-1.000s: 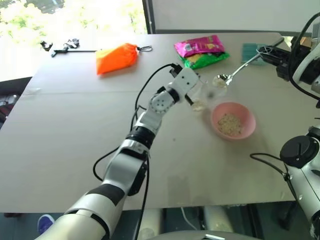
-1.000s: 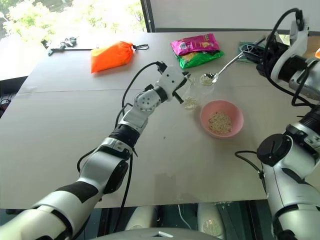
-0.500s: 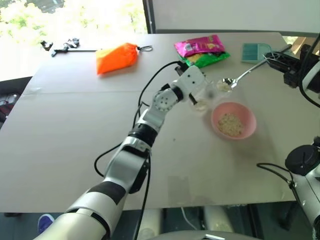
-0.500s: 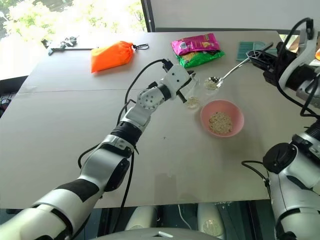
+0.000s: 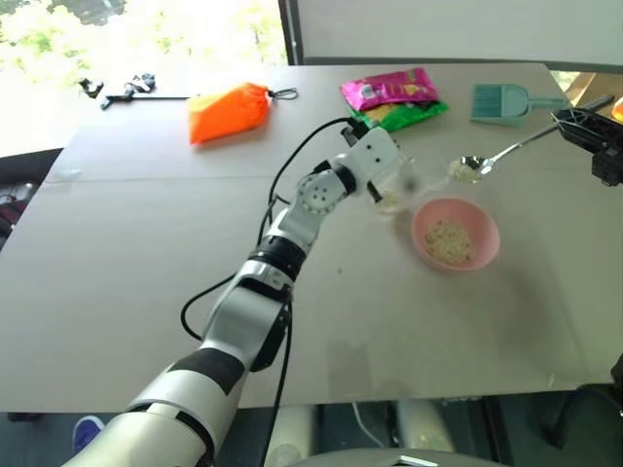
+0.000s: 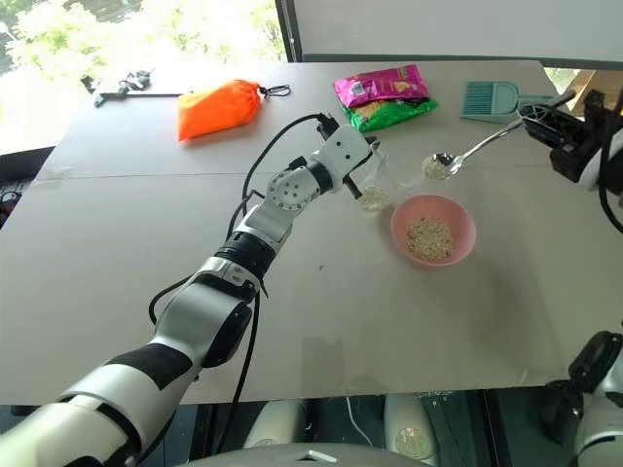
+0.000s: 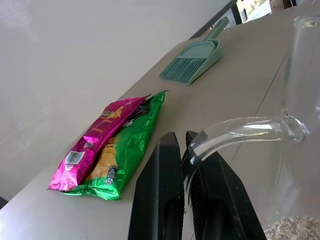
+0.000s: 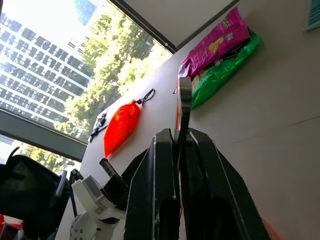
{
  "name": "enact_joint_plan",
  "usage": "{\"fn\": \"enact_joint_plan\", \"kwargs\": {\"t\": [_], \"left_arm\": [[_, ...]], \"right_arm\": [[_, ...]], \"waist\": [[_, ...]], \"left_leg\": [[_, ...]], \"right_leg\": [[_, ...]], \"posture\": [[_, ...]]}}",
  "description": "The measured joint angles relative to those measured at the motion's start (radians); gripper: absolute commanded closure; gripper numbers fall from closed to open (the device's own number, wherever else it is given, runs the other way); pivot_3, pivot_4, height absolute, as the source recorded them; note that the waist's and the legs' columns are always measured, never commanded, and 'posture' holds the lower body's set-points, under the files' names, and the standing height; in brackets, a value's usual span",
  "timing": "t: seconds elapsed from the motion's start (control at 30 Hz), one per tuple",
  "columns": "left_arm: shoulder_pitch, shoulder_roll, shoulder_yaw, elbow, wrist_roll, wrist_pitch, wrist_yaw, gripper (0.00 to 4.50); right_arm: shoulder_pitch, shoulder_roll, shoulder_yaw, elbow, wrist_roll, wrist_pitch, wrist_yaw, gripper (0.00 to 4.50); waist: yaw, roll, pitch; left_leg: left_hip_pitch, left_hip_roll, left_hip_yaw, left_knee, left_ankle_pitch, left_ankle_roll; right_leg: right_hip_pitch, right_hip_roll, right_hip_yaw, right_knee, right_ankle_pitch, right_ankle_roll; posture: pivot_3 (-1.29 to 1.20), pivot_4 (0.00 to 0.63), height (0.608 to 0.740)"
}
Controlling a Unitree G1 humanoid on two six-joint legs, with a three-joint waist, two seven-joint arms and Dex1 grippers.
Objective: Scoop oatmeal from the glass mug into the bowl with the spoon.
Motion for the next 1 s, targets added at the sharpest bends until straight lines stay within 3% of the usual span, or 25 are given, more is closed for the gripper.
{"fn": "enact_joint_plan", "kwargs": {"t": [0.33,0.47,0.6,0.73,0.9,1.0], "left_arm": [[-0.001,-0.003,0.000,0.003,0.014,-0.012,0.001,4.46],[-0.001,-0.005,0.000,0.003,0.014,-0.012,0.001,4.46],[-0.001,-0.004,0.000,0.003,0.014,-0.012,0.000,4.46],[0.000,0.012,0.001,0.000,0.014,-0.012,-0.001,4.46],[0.013,0.033,0.002,-0.019,0.013,-0.011,-0.002,4.46],[0.030,0.039,0.011,-0.055,-0.004,0.001,-0.005,4.46]], "right_arm": [[0.198,-0.093,0.061,-0.059,-0.008,-0.033,0.121,4.50],[0.236,-0.122,0.113,-0.164,-0.108,-0.060,0.208,4.50],[0.281,-0.134,0.197,-0.372,-0.333,-0.110,0.405,4.50],[0.318,-0.250,0.273,-0.546,-0.621,-0.214,0.644,4.50],[0.366,-0.305,0.352,-0.652,-0.936,-0.397,0.858,4.50],[0.375,-0.303,0.370,-0.663,-1.020,-0.455,0.917,4.50]], "waist": [[0.002,0.000,0.000],[0.002,0.000,0.000],[0.003,0.000,0.000],[0.005,0.000,0.000],[0.005,0.000,0.000],[0.005,0.000,0.000]], "left_leg": [[0.000,0.000,0.000,0.001,0.000,0.000],[0.000,0.000,0.000,0.002,0.000,0.000],[0.000,0.000,-0.001,0.003,0.000,0.000],[0.000,-0.001,-0.003,0.004,0.000,0.000],[0.001,-0.001,-0.005,0.008,0.000,0.000],[0.001,-0.001,-0.005,0.009,0.000,0.000]], "right_leg": [[0.000,0.000,0.000,0.000,0.000,0.000],[0.000,0.000,-0.001,0.000,0.000,0.000],[0.000,0.000,-0.001,0.000,0.000,0.000],[0.000,0.000,-0.003,-0.001,0.000,0.000],[0.000,0.001,-0.003,0.000,0.000,0.000],[0.000,0.001,-0.003,0.001,0.000,0.000]], "posture": [[0.00,0.150,0.740],[0.00,0.150,0.740],[0.00,0.150,0.740],[0.00,0.150,0.740],[0.00,0.150,0.740],[0.00,0.150,0.740]]}}
